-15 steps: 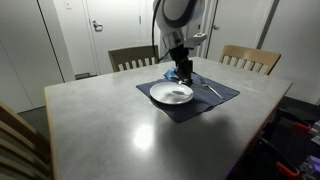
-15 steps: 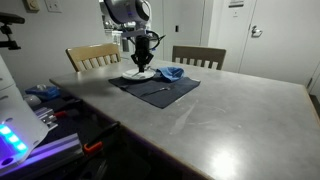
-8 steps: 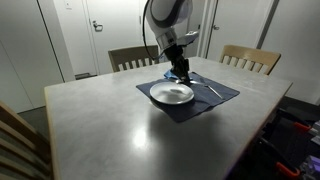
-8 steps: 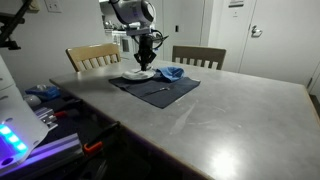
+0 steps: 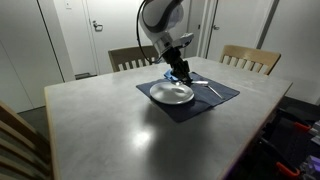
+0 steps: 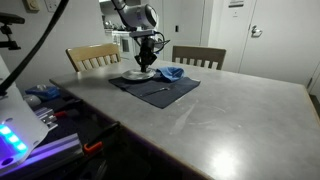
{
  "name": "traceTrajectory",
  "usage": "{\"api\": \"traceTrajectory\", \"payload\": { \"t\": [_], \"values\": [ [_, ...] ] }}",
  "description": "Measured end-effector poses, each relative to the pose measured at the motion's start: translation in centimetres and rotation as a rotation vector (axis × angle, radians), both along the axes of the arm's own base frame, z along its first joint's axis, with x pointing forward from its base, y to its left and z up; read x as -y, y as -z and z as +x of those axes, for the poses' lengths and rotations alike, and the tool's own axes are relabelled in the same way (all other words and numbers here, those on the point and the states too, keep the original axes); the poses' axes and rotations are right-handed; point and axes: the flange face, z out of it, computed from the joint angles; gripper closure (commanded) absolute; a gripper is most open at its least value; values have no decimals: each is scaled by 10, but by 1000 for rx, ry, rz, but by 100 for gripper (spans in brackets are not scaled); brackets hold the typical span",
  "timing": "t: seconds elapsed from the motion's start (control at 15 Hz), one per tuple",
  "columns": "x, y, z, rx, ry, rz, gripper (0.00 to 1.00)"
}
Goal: Put the spoon on the plate
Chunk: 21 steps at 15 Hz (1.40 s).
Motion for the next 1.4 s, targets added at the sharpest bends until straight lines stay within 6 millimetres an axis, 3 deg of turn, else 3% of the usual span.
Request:
{"api": "traceTrajectory", "payload": {
  "t": [0.67, 0.73, 0.8, 1.13, 1.4],
  "values": [
    [-5, 28, 18, -63, -34, 10, 98],
    [-5, 32, 20, -64, -35, 12, 66],
    [-5, 36, 20, -65, -35, 13, 65],
    [-4, 38, 23, -59, -29, 10, 31],
    [0, 22, 25, -27, 3, -16, 3]
  ]
}}
